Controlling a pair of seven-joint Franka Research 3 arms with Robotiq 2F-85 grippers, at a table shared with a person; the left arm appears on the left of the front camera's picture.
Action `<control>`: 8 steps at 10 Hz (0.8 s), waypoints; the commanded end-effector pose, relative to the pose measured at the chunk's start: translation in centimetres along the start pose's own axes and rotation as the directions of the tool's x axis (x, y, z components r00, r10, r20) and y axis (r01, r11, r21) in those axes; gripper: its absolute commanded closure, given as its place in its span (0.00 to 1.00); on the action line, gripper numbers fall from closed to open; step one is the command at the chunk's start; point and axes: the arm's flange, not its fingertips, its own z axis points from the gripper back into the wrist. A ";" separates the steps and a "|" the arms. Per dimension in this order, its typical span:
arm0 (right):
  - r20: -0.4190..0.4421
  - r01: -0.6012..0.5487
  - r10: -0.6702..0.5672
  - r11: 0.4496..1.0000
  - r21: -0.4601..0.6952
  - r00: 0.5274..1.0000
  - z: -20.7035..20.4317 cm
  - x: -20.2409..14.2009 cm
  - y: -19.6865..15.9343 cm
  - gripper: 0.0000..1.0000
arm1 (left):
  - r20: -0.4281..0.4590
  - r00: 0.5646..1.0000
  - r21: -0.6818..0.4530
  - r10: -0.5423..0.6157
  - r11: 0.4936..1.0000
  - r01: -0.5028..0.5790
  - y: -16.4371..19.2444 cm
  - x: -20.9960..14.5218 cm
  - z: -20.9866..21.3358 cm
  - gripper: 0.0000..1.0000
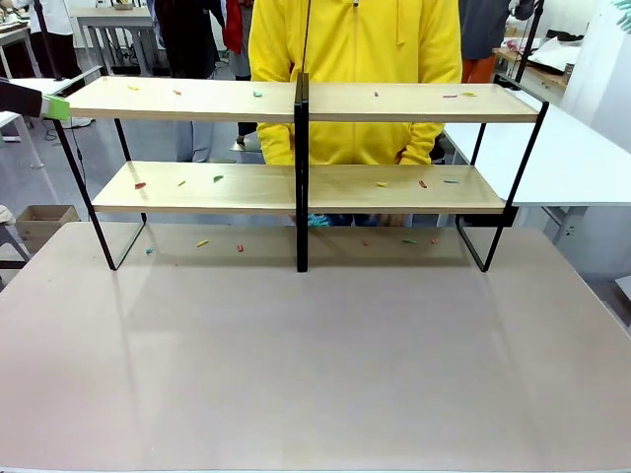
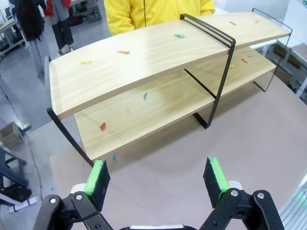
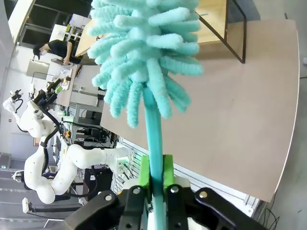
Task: Clean the shelves.
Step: Clean a randomly selected level of the Shelf with the Duster.
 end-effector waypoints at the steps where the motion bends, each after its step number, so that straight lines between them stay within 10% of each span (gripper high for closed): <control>1: -0.008 0.016 -0.016 1.000 0.000 1.000 0.5 0.3 0.6 1.00 | -0.002 1.000 0.001 -0.018 1.000 0.018 0.3 0.1 0.0 0.00; 4: 0.000 -0.001 0.001 1.000 0.000 1.000 0.0 0.0 0.0 0.88 | -0.002 1.000 0.001 -0.018 1.000 0.018 0.3 0.1 0.0 0.00; 8: -0.325 -0.362 0.260 0.879 -0.309 0.909 -10.3 12.6 19.5 0.88 | -0.002 1.000 0.001 -0.018 1.000 0.018 0.3 0.1 0.0 0.00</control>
